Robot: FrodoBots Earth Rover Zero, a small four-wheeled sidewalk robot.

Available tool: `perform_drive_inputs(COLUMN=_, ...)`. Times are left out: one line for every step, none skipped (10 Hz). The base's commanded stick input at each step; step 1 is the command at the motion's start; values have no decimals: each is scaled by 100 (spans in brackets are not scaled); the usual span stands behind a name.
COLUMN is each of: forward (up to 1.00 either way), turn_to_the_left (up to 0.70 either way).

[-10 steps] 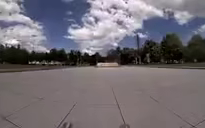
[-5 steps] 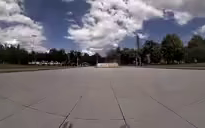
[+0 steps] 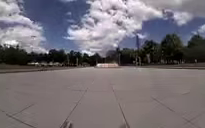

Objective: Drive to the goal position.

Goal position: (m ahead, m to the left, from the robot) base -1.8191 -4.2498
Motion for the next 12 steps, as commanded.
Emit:
perform_drive_inputs(forward=70, turn_to_the_left=0)
perform_drive_inputs(forward=70, turn_to_the_left=0)
perform_drive_inputs(forward=70, turn_to_the_left=0)
perform_drive_inputs(forward=70, turn_to_the_left=0)
perform_drive_inputs(forward=70, turn_to_the_left=0)
perform_drive_inputs(forward=70, turn_to_the_left=0)
perform_drive_inputs(forward=70, turn_to_the_left=0)
perform_drive_inputs(forward=70, turn_to_the_left=0)
perform_drive_inputs(forward=70, turn_to_the_left=0)
perform_drive_inputs(forward=70, turn_to_the_left=0)
perform_drive_inputs(forward=70, turn_to_the_left=0)
perform_drive_inputs(forward=70, turn_to_the_left=0)
